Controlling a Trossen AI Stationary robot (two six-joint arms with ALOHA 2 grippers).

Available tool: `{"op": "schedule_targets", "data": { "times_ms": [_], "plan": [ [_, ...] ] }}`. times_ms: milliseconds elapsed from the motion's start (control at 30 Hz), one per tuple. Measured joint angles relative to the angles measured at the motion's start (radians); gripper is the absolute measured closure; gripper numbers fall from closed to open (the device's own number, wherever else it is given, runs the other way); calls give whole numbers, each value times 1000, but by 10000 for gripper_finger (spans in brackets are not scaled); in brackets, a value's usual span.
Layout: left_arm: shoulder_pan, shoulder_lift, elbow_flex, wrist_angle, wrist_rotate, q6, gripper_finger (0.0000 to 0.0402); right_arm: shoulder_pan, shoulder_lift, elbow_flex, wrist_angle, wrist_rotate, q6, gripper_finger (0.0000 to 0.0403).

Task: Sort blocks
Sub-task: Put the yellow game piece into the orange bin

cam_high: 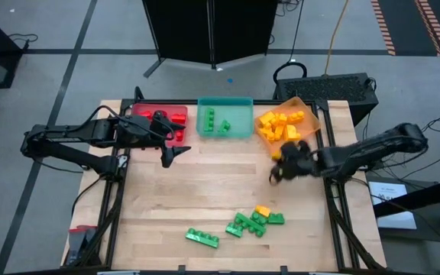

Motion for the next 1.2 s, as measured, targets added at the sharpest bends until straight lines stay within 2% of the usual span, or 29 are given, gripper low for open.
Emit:
{"op": "schedule_targets", "data": {
  "times_ms": [167,333,467,600,867,1200],
  "plan": [
    [0,0,0,0,-11,0,29,-267,-102,0,-47,96,-116,292],
    [0,0,0,0,-34,0,29,-530,-100,1,34,100,-266,292],
    [0,0,0,1,-54,0,29,-703,-50,2,134,40,-363,292],
    [0,0,0,1,-56,0,29,-847,26,2,237,-76,-436,292],
    [0,0,0,1,-56,-3,29,-1015,182,2,390,-253,-490,292],
    [0,0,0,0,-56,-11,29,-1112,315,3,475,-300,-517,292]
  ]
}}
